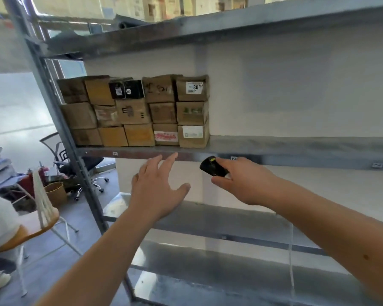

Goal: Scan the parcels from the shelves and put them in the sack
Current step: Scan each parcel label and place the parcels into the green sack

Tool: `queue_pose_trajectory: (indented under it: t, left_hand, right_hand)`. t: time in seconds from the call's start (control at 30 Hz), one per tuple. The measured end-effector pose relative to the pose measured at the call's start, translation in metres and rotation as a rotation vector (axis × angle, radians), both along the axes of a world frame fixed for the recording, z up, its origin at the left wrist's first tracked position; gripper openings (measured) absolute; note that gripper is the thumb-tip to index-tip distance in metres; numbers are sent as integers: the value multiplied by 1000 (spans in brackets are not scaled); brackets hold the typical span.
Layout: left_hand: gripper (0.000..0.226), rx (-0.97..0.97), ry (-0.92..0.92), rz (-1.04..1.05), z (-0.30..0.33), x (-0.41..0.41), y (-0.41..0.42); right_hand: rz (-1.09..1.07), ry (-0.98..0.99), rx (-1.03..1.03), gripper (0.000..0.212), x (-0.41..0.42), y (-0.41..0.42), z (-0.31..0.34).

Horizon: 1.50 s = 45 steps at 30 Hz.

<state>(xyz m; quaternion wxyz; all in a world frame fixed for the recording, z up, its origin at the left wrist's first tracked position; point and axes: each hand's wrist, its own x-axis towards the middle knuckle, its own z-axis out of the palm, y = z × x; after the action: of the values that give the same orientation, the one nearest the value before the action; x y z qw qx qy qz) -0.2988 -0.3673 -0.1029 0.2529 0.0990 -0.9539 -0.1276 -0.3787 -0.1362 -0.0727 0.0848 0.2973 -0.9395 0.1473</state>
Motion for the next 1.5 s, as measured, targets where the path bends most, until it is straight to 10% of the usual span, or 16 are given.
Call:
queue_pose_trajectory:
  t: [1.07, 1.5]
  left_hand:
    - [76, 92, 227, -373, 177, -258, -67]
    - [68, 550, 229, -497, 163, -261, -60]
  right_hand:
    - [-504, 89, -179, 39, -208, -89, 151]
    - [-524, 140, -156, 43, -202, -93, 141]
